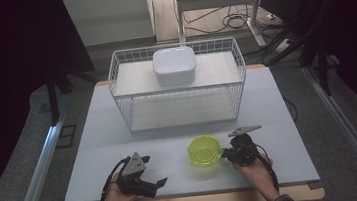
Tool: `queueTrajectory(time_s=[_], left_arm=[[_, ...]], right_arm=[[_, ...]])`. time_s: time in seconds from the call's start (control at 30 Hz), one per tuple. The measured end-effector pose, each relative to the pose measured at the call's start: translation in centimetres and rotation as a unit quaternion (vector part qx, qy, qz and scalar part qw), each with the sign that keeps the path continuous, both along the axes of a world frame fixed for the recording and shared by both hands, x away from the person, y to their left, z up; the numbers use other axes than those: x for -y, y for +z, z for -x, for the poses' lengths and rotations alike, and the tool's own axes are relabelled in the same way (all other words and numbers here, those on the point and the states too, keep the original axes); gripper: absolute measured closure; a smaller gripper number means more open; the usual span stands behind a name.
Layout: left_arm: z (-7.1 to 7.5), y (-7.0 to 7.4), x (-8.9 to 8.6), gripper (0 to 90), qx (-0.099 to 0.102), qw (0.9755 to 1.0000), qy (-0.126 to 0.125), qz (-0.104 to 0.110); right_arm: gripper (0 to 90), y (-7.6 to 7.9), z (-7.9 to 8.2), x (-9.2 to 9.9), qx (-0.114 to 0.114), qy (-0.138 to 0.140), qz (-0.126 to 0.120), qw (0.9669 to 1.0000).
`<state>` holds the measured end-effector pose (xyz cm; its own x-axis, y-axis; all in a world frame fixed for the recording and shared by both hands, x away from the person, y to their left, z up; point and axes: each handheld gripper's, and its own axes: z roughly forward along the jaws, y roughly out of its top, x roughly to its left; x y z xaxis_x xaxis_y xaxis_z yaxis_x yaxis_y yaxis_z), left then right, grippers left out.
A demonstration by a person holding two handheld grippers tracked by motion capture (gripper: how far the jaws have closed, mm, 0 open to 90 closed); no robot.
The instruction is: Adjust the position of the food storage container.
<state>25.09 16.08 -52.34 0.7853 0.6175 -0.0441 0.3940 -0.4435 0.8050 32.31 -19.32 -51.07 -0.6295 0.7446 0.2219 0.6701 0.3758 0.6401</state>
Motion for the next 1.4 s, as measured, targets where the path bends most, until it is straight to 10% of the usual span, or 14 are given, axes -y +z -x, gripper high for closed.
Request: queueTrajectory(time_s=[0.77,1.4], left_arm=[[0.0,0.0,-0.1,4.9,0.0,1.0,-0.001,-0.004],[0.1,0.3,-1.0,5.3,-0.01,0.9999,0.012,0.0]], right_arm=[[89.4,-0.7,-2.4,-6.1,-0.006,0.046,-0.02,0.9987],[65.6,1.5,-1.0,-2.6,0.075,0.029,0.023,0.9965]])
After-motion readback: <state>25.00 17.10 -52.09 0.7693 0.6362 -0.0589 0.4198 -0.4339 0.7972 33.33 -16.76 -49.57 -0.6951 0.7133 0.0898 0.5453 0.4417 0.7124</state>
